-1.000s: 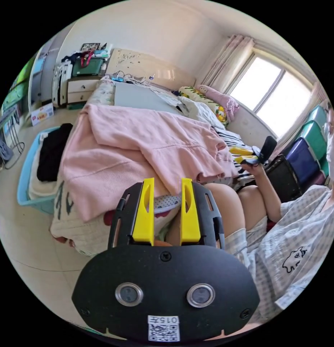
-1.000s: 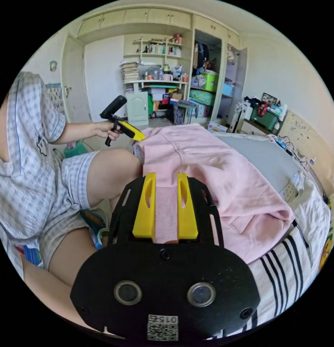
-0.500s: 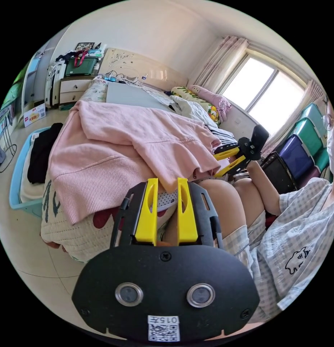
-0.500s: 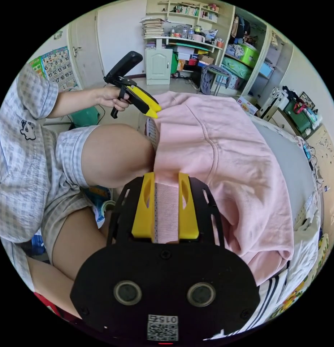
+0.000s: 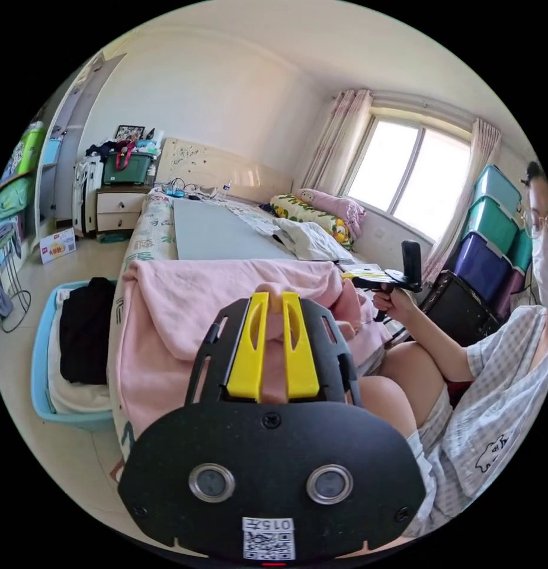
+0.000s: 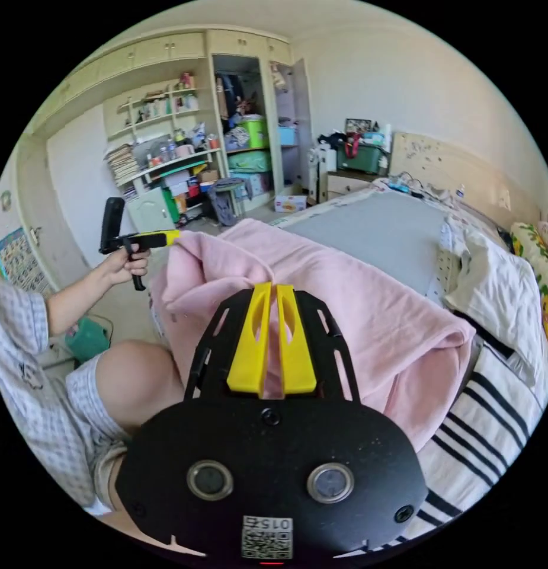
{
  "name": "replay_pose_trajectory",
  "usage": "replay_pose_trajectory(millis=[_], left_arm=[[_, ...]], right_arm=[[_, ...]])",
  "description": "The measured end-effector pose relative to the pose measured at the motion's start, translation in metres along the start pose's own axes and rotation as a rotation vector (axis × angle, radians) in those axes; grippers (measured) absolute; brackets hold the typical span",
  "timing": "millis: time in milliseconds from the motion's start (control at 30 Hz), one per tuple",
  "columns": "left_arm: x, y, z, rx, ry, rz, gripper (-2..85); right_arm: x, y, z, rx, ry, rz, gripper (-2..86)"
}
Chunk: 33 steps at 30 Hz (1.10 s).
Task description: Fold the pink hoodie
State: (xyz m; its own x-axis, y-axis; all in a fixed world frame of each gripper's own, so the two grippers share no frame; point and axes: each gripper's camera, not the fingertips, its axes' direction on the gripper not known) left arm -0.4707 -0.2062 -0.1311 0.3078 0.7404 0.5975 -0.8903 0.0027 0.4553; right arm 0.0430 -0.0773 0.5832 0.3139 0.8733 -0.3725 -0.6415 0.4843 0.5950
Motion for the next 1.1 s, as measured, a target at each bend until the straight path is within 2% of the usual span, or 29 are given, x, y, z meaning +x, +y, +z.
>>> replay_pose_trajectory(millis=[167,367,500,600,700,867,933,1000,1100], left_arm=[[0.011,-0.014,0.006,-0.101,-0.023,0.134,16.2],[0.028,-0.016,0.021,-0.211,0.091,0.308,17.5],[0.031,-0.024,0.040,-0.236,-0.070,0.351,13.1],[0.020,-0.036,0.051,-0.246,-0.050,0.257,7.8],[0.006,-0.042,0.056,-0.243,-0.016,0.155,4.8],[-0.001,-0.039,0.055,-0.209,-0.012,0.085,2.4],[-0.002,-0.037,0.054,-0.196,0.004,0.066,2.0],[0.005,-0.034,0.049,-0.186,0.023,0.080,1.6],[0.020,-0.033,0.041,-0.196,0.003,0.154,1.3]], right_arm=[[0.044,0.008,0.012,-0.048,-0.062,0.139,0.5],[0.068,0.020,0.008,-0.046,-0.070,0.167,1.3],[0.079,0.030,-0.008,0.007,-0.146,0.137,3.9],[0.086,0.041,-0.036,0.116,-0.297,0.111,12.0],[0.074,0.049,-0.051,0.085,-0.400,-0.021,16.1],[0.032,0.050,-0.039,-0.146,-0.371,-0.261,15.8],[0.016,0.050,-0.032,-0.217,-0.275,-0.332,13.9],[-0.005,0.049,-0.028,-0.253,-0.035,-0.417,6.1],[-0.013,0.038,-0.035,-0.230,0.004,-0.396,2.7]])
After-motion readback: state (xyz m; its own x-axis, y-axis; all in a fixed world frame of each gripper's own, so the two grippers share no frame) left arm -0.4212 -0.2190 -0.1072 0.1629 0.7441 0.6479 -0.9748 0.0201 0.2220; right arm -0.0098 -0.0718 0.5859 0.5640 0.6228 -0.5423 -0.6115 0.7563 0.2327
